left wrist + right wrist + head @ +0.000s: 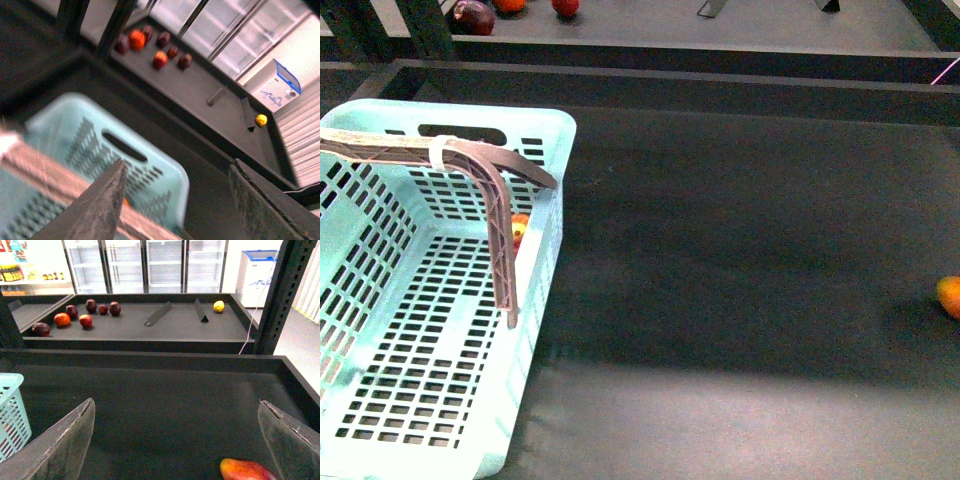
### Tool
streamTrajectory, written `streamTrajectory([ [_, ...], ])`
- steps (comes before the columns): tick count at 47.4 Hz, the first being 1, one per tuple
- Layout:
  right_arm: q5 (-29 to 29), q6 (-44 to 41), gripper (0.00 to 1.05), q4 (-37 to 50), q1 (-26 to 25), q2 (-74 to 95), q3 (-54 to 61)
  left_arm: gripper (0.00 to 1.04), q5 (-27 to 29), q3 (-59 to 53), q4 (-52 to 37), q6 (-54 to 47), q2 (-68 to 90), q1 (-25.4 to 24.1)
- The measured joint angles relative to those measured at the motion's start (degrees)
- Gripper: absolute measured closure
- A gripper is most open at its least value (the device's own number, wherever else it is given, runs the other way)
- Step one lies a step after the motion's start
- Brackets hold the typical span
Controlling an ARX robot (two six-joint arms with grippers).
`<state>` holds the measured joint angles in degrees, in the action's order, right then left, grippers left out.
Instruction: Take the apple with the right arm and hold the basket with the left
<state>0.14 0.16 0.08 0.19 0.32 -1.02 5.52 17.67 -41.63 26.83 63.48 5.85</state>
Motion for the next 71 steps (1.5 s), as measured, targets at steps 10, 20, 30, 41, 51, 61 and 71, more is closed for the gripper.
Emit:
streamTrajectory([
  [10, 0.0, 0.0, 0.09, 0.0, 0.0, 0.0, 0.0, 0.87, -4.15, -6.95, -2.73, -22.99, -7.85, -3.13],
  [20, -0.02, 0.0, 0.09, 0.0, 0.0, 0.0, 0.0, 1.01, -5.53, -10.88, 0.46, -25.59, -15.12, -5.62],
  [30, 0.0, 0.0, 0.09, 0.0, 0.0, 0.0, 0.0, 1.01, -5.53, -13.6, 4.96, -25.97, -22.25, -5.64],
  [41, -0.02, 0.0, 0.09, 0.0, 0.0, 0.0, 0.0, 1.01, -5.51, -16.83, 7.32, -26.14, -28.04, -5.64],
  [51, -0.02, 0.0, 0.09, 0.0, 0.0, 0.0, 0.0, 1.01, -5.51, -16.83, 14.25, -26.18, -35.8, -5.64],
  [61, -0.02, 0.0, 0.09, 0.0, 0.0, 0.0, 0.0, 1.01, -5.53, -16.83, 21.0, -26.18, -42.82, -5.64],
  [71, 0.0, 0.0, 0.09, 0.0, 0.0, 0.0, 0.0, 1.01, -5.51, -16.83, 25.59, -26.18, -47.47, -5.64],
])
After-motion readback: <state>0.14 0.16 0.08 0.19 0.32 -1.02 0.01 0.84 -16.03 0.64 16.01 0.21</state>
